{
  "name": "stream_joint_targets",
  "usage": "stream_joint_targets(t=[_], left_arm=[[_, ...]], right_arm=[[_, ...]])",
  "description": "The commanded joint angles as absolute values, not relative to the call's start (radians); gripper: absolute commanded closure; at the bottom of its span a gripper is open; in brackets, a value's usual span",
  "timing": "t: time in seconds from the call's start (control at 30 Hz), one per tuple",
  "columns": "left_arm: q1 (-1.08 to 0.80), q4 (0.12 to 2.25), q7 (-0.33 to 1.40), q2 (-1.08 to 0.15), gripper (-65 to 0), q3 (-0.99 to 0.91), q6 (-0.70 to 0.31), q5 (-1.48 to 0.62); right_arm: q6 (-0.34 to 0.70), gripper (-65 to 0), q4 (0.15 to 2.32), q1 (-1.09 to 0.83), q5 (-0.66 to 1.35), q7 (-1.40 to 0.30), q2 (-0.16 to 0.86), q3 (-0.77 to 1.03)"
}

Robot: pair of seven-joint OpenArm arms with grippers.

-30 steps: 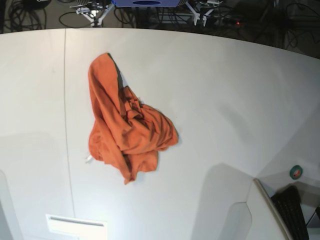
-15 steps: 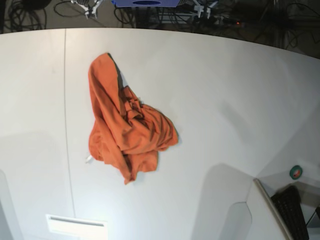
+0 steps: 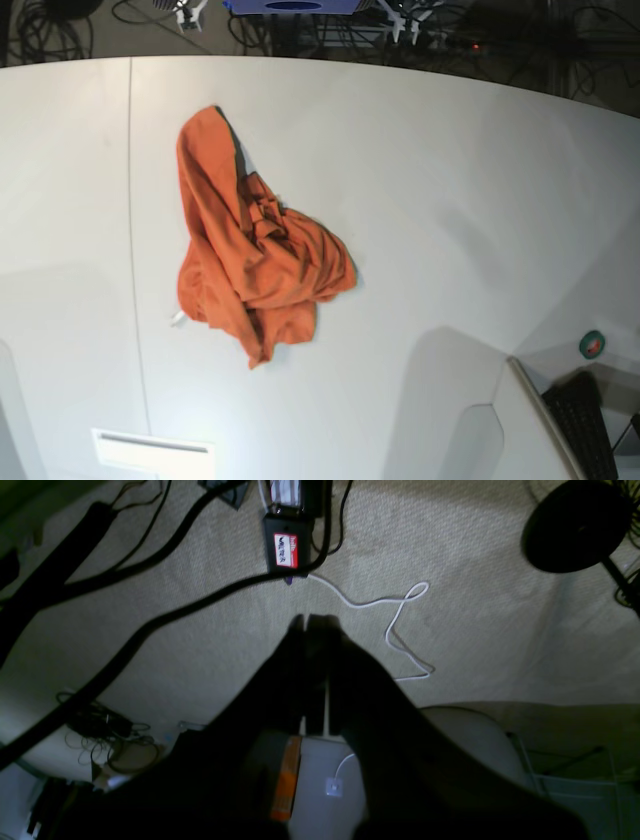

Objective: Layout the t-shirt on the table in an organized manner, then fold the t-shirt properly

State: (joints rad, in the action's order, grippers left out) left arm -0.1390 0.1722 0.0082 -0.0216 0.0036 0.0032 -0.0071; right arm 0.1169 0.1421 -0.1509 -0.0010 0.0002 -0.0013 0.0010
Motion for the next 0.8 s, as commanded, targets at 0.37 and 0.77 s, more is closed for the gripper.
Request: stream_joint_targets(t=[0.37, 0.77], left_arm=[[-0.154, 0.176, 0.001, -0.022, -9.2, 0.010, 0.007, -0.005], [-0.154, 0.168, -0.068, -0.022, 0.0, -0.001, 0.007, -0.005]], right_arm=[[0.120, 0.0, 0.148, -0.160, -0.002, 0.001, 0.002, -0.002], [0.113, 0.0, 0.150, -0.154, -0.004, 0.001, 0.021, -0.004]])
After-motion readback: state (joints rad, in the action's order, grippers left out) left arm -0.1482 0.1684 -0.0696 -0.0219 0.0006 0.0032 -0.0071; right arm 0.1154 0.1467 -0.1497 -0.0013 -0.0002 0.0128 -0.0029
